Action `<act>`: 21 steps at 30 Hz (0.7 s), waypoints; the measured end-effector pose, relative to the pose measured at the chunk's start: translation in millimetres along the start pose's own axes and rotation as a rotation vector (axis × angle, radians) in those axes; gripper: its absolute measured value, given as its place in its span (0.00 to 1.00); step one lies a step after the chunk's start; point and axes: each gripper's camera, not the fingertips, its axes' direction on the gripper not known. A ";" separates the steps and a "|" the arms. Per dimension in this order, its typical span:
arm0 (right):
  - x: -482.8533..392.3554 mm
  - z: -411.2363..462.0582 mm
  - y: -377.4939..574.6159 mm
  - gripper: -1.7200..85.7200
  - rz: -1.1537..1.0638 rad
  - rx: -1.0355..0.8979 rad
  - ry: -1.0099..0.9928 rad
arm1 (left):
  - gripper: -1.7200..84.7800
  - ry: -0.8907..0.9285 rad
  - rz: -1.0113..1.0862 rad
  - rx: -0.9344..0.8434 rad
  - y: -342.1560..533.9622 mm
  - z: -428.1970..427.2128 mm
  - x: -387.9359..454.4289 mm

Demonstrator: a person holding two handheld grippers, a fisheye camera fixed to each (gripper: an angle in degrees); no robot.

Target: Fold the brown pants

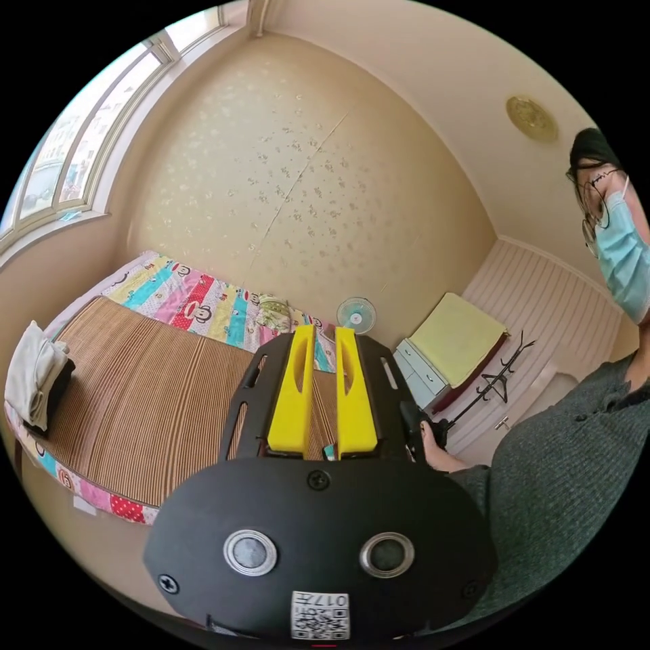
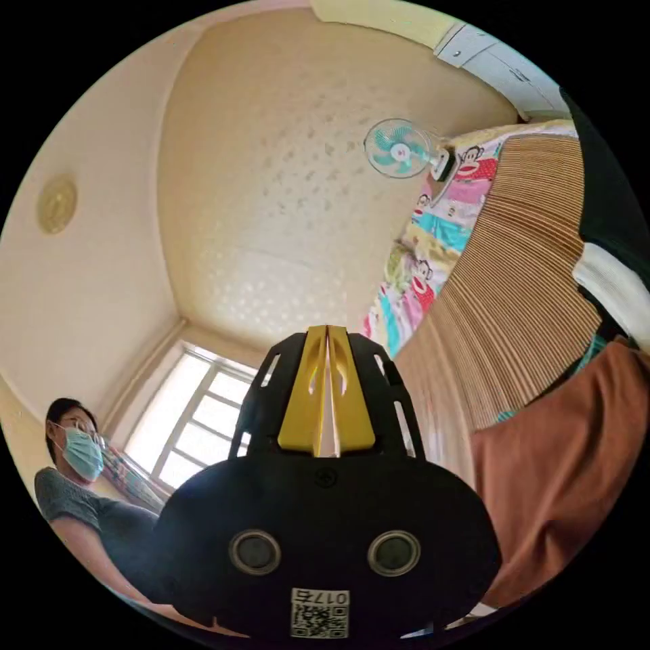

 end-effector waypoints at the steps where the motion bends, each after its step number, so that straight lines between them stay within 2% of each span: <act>1: -14.7 6.1 -21.7 0.03 0.026 0.027 -0.076 | 0.08 -0.001 0.000 -0.009 2.8 6.1 -5.6; 3: -32.9 19.0 -47.7 0.03 0.031 -0.073 -0.033 | 0.09 0.015 -0.004 -0.038 5.0 16.3 -13.6; 5: -39.9 22.7 -59.9 0.04 0.053 -0.286 0.240 | 0.09 0.045 0.017 -0.055 7.1 23.4 -19.1; 8: -32.7 -23.7 -42.6 0.06 0.075 -0.355 0.484 | 0.09 0.033 0.062 -0.035 16.7 23.4 -27.1; 10: -14.7 -69.2 -30.3 0.07 0.182 -0.360 0.553 | 0.10 0.012 0.066 -0.016 29.5 19.7 -39.4; 12: 2.5 -122.6 -25.1 0.09 0.294 -0.370 0.513 | 0.10 0.008 0.046 -0.032 38.6 19.9 -53.3; 14: 2.0 -201.3 -23.1 0.09 0.375 -0.256 0.448 | 0.10 0.023 0.016 -0.078 46.2 24.6 -69.4; 17: -17.9 -288.5 -6.6 0.07 0.418 -0.041 0.496 | 0.11 0.050 0.011 -0.163 55.5 42.3 -89.1; 21: -20.1 -355.8 36.3 0.07 0.537 0.159 0.444 | 0.14 0.135 0.056 -0.299 52.0 81.1 -89.9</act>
